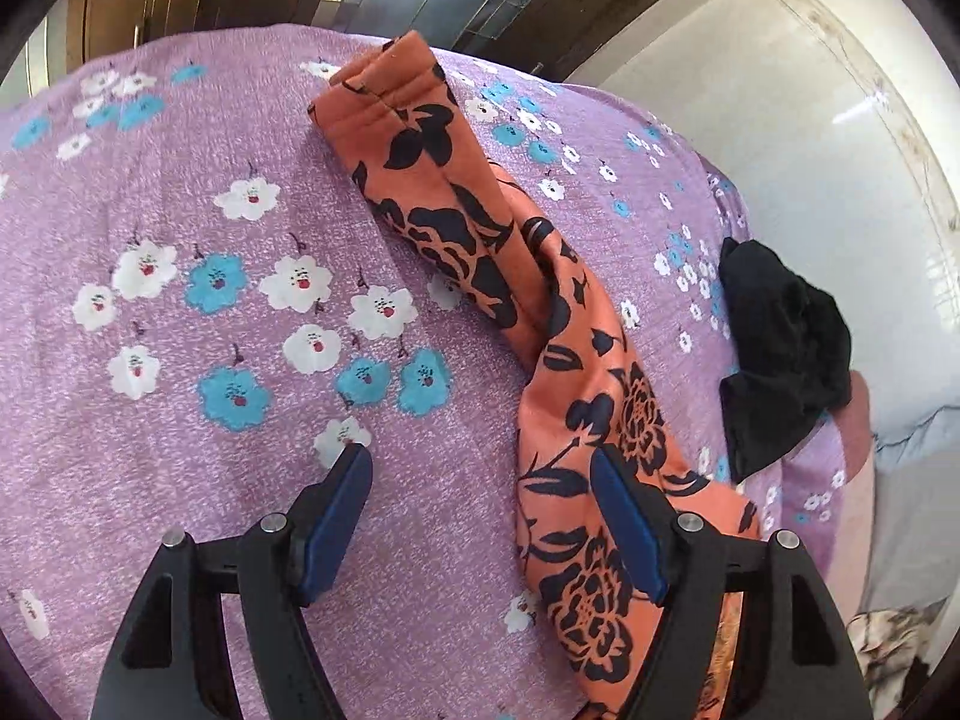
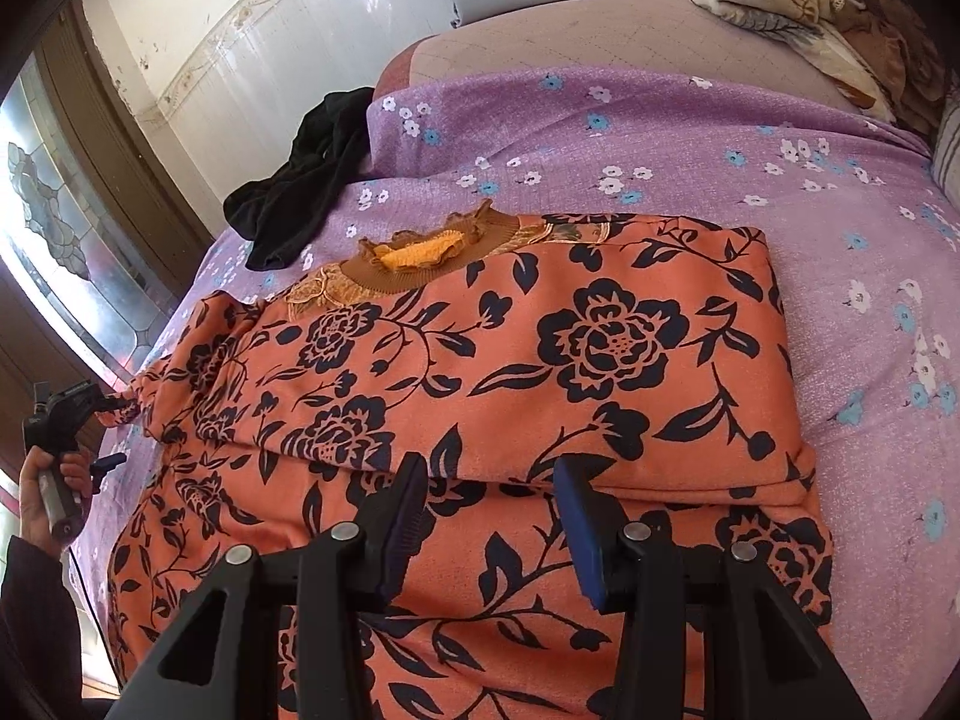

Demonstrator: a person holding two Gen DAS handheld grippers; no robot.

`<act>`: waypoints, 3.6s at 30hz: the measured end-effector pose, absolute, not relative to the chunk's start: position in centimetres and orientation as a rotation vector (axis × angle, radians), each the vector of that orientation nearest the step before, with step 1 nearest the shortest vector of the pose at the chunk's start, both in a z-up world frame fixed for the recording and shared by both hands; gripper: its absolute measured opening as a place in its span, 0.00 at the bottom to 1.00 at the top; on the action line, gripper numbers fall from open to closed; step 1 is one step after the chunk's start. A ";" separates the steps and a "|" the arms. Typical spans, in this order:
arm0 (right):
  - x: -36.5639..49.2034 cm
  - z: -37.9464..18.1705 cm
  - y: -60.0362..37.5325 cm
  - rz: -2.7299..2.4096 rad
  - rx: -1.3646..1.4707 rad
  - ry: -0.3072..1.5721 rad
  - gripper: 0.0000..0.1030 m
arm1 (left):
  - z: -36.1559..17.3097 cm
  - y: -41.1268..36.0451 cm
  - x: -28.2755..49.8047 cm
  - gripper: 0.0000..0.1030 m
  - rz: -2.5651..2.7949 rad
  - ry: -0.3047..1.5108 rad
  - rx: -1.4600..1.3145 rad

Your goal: Fold small clothes

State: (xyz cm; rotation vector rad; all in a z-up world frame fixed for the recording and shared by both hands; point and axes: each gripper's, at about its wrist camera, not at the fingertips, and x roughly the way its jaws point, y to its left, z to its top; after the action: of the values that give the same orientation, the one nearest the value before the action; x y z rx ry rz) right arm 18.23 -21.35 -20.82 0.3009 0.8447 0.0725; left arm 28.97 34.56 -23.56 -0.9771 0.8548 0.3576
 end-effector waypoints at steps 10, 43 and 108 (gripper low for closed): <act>19.2 -21.6 -20.2 0.073 0.237 0.848 0.45 | -23.6 31.3 33.2 0.49 0.224 0.837 -0.858; 18.4 -16.7 -22.3 0.040 0.223 0.731 0.55 | -17.9 14.5 26.0 0.65 0.300 0.980 -0.173; 19.8 -19.7 -26.9 -0.217 0.295 0.915 0.13 | -20.3 8.3 30.8 0.65 0.287 0.896 0.044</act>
State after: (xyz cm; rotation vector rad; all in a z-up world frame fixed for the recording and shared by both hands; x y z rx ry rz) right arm 19.80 -26.86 -19.67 0.2950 0.9151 -0.2167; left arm 30.76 8.32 -20.31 0.0439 0.8962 0.2867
